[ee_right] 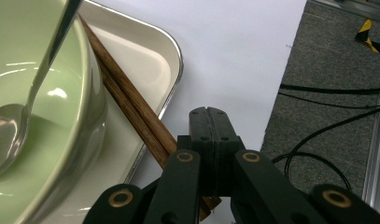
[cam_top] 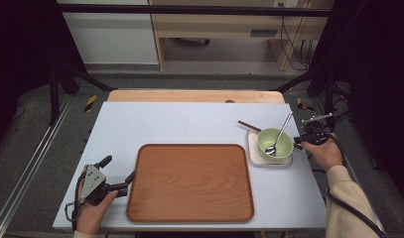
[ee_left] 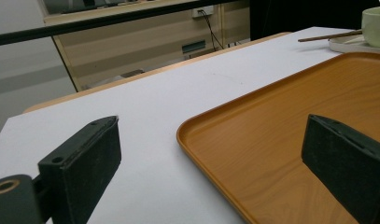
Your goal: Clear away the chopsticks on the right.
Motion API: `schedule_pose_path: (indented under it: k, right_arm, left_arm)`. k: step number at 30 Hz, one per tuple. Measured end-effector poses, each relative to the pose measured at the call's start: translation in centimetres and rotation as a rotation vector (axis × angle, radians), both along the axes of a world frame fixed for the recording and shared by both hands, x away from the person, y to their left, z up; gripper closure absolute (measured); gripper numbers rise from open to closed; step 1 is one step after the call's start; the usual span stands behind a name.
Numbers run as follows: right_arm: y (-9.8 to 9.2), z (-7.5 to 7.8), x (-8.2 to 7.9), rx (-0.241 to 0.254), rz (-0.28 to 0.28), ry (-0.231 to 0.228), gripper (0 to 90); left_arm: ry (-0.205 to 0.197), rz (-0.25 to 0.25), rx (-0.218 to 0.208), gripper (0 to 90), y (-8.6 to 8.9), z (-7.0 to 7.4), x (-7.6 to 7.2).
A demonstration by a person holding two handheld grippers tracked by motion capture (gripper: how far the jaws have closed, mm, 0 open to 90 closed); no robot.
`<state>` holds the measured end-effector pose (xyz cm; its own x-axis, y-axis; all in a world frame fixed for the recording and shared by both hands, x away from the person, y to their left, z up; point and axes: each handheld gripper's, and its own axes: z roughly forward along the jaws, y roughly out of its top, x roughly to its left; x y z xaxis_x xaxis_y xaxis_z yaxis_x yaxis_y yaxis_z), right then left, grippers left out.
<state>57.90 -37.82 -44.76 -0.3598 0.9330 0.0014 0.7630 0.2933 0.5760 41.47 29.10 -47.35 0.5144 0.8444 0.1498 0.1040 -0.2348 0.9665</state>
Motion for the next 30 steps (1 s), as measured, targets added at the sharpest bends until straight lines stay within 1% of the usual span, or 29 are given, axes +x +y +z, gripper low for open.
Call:
schedule_pose_path:
  k: [3, 4, 5, 6, 10, 11, 15, 18, 21, 23, 27, 30]
  right_arm:
    - [-0.1, 0.0, -0.1, -0.009, 0.005, -0.003, 90.0]
    - [-0.2, 0.0, -0.1, -0.015, -0.001, -0.001, 90.0]
    - [-0.2, 0.0, -0.1, -0.009, -0.013, -0.002, 90.0]
    - [-0.3, 0.0, -0.1, -0.016, -0.009, -0.001, 90.0]
    - [-0.3, -0.1, -0.3, -0.008, 0.006, 0.004, 90.0]
    - [-0.2, -0.1, -0.4, -0.011, 0.001, 0.000, 90.0]
    - [-0.3, -0.1, -0.6, -0.003, 0.007, 0.008, 90.0]
    - [-0.3, -0.1, -0.8, 0.006, 0.002, -0.003, 90.0]
    - [-0.4, 0.0, -0.9, 0.012, -0.016, -0.026, 89.7]
    - [-0.4, 0.1, -1.2, 0.013, -0.027, -0.045, 89.4]
    - [-0.4, 0.4, -1.7, 0.015, -0.037, -0.062, 89.0]
    - [-0.4, 0.8, -2.0, 0.016, -0.028, -0.078, 88.0]
  left_arm:
    - [0.000, 0.001, 0.001, 4.4, 0.0, 0.0, 0.0]
    - [0.000, 0.001, 0.001, 4.4, 0.0, 0.0, 0.0]
    - [0.000, 0.001, 0.000, 4.4, 0.0, 0.0, 0.0]
    - [0.000, 0.001, 0.002, 4.4, 0.0, 0.0, 0.0]
    - [0.000, 0.001, -0.001, 4.4, 0.0, 0.0, 0.0]
    - [0.000, 0.000, -0.001, 4.4, 0.0, -0.1, 0.0]
    - [0.001, -0.002, -0.004, 4.3, 0.0, 0.0, 0.1]
    - [0.003, -0.003, -0.009, 4.3, 0.0, -0.1, 0.1]
    - [0.006, -0.001, -0.017, 4.2, 0.2, -0.1, 0.2]
    - [0.004, 0.000, -0.028, 4.0, 0.3, 0.0, 0.2]
    - [0.006, -0.003, -0.051, 3.9, 0.5, 0.0, 0.2]
    - [-0.001, -0.009, -0.068, 3.8, 0.7, 0.2, 0.1]
